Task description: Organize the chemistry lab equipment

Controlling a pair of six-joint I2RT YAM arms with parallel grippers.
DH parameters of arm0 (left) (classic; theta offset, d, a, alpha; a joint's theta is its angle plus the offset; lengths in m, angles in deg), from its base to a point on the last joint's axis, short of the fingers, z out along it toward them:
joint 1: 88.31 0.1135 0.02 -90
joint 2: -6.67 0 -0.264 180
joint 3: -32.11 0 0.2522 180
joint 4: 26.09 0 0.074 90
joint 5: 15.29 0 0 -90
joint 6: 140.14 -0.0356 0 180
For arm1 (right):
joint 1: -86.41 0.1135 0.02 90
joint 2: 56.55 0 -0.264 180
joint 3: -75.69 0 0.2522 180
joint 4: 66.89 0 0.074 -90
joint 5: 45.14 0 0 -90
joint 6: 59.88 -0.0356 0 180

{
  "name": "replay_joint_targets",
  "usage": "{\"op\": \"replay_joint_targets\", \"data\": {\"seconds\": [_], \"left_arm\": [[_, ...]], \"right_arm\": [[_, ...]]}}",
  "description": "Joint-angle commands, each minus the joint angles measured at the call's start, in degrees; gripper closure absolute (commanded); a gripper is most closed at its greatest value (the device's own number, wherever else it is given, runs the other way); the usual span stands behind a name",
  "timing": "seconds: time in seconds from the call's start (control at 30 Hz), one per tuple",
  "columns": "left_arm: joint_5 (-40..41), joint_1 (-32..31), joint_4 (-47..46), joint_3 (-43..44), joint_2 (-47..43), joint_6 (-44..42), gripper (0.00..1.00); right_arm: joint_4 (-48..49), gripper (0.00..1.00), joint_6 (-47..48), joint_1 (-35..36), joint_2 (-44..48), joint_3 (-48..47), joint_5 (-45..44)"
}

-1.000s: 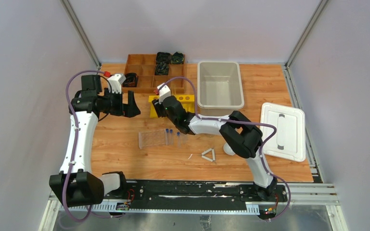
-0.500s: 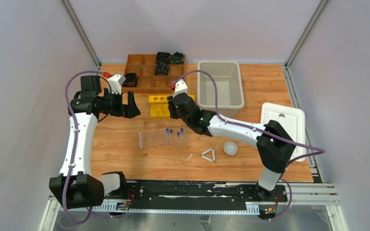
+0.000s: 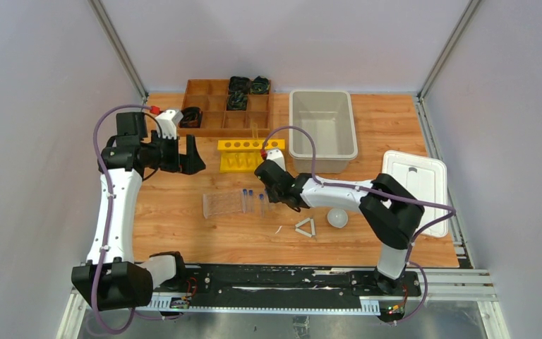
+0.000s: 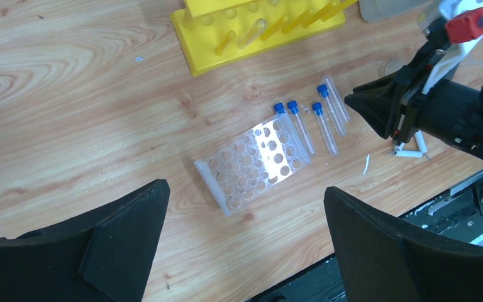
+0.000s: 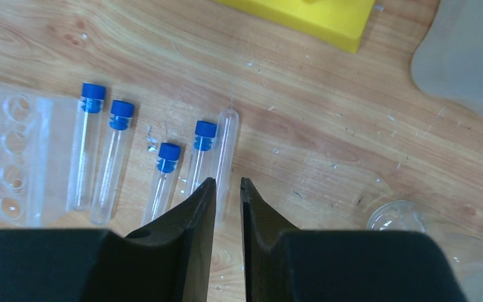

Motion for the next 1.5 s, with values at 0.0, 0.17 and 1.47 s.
{"op": "replay_joint_targets", "data": {"seconds": [0.0, 0.17, 1.47], "left_arm": [[-0.70, 0.57, 0.89, 1.74, -1.64, 0.06, 0.00], [-0.42, 0.53, 1.15, 1.89, -1.54, -0.20, 0.00], [-18.37, 0.54, 1.24, 0.74, -9.20, -2.22, 0.04]], "right_arm": [[-1.69, 0.76, -1.90, -0.64, -2.09, -1.06, 0.66], [-1.57, 0.76, -1.86, -1.42, -4.61, -2.38, 0.75], [20.74, 1.00, -9.03, 3.57, 9.72, -13.53, 9.37]]}}
